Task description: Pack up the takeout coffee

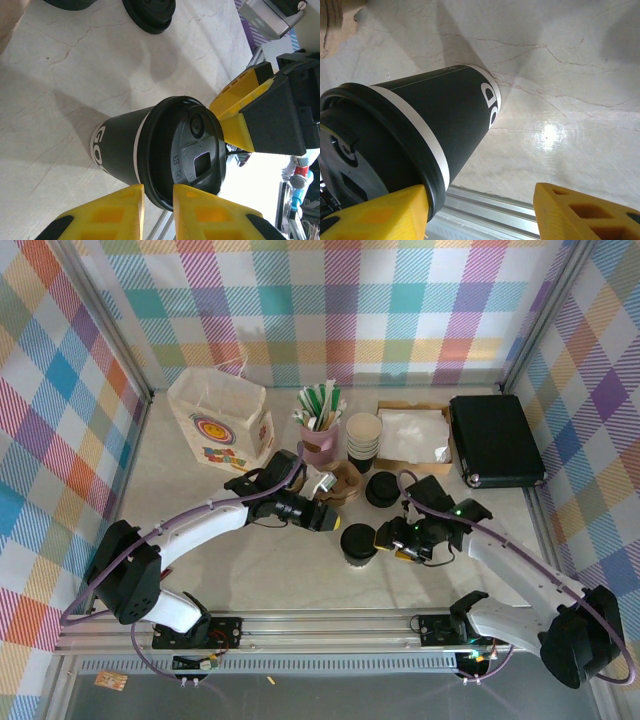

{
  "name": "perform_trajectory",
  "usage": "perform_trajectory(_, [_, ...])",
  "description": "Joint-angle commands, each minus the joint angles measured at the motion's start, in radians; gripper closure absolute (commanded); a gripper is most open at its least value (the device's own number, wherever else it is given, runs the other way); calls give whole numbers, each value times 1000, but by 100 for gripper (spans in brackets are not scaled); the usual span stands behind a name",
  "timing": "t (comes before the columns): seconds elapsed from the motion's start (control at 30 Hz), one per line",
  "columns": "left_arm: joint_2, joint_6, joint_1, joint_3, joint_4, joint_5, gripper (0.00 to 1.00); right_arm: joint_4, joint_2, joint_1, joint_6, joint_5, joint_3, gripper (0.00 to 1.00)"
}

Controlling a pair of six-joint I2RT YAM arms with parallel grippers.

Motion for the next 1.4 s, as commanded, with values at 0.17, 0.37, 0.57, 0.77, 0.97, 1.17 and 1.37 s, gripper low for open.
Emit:
perform_trajectory(0.17, [-20, 16, -14, 38, -34, -10, 78, 115, -70, -7, 36, -64, -75, 36])
perform_trajectory(0.37, [-15, 10, -31, 67, -47, -24, 77, 145, -97, -11, 57, -76, -121, 37])
perform_trajectory(0.57, [7, 9, -74, 81, -54, -37, 75, 144, -159, -18, 65, -75, -148, 36])
perform_trajectory(0.77, [14, 12, -87, 75, -55, -56, 75, 170, -218, -24, 73, -101, -172, 27])
perform_trajectory(0.97, [3, 22, -89, 97, -82, -118, 76, 133, -236, -24, 4, -100, -108, 31])
perform_trajectory(1.17, [-67, 40, -86, 174, -214, -457, 72, -115, -124, -15, -288, 45, 205, 29])
perform_trajectory(1.37, [-130, 34, -84, 210, -310, -612, 67, -272, 66, 30, -512, 223, 463, 22])
